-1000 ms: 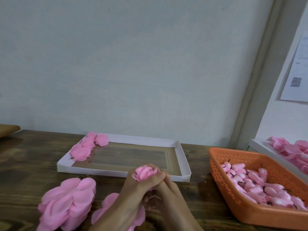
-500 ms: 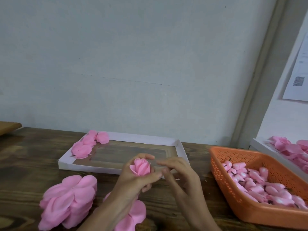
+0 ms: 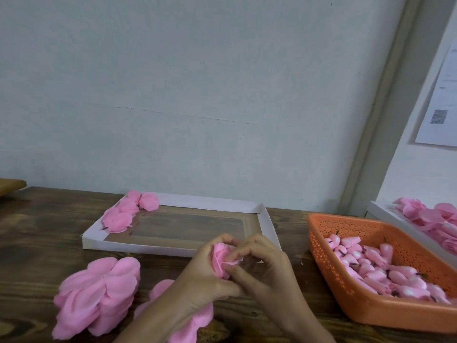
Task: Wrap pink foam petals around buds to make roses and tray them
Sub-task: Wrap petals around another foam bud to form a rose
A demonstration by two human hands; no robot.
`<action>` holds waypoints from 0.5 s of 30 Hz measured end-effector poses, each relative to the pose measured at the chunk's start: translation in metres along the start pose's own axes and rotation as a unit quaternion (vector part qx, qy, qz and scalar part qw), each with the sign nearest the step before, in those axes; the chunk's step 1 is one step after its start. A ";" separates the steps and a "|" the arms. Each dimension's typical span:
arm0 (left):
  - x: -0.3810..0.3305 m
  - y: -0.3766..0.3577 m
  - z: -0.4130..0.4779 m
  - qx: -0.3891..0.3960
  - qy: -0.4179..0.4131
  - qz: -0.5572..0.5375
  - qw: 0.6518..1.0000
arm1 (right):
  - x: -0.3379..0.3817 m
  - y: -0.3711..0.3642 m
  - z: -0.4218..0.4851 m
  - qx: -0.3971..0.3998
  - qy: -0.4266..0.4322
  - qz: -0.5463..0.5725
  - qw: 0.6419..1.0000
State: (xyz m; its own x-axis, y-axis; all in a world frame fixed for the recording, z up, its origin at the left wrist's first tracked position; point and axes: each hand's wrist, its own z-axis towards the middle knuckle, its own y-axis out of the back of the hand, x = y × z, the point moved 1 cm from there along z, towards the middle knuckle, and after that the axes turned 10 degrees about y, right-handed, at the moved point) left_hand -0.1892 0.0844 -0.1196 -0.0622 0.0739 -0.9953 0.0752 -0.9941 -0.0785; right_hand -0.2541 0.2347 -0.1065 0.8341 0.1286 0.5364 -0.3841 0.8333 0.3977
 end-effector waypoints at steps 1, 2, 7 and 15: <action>0.000 0.000 0.001 -0.006 -0.005 0.008 1.000 | 0.001 -0.001 0.000 0.002 0.008 -0.014 1.000; -0.001 0.000 0.001 -0.011 -0.010 0.018 1.000 | 0.001 -0.001 0.000 0.005 0.019 -0.030 0.999; 0.000 -0.003 0.003 -0.042 -0.049 0.064 0.996 | 0.006 -0.006 -0.001 -0.023 0.046 -0.078 0.996; 0.007 -0.012 0.000 -0.073 -0.034 0.057 0.995 | 0.005 0.000 0.002 -0.048 0.043 -0.023 0.998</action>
State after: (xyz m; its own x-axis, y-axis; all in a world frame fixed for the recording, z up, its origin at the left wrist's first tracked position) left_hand -0.1901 0.0971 -0.1253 -0.1115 -0.0496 -0.9925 0.2296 -0.9730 0.0229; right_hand -0.2507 0.2339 -0.1024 0.8825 0.1313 0.4516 -0.3087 0.8862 0.3454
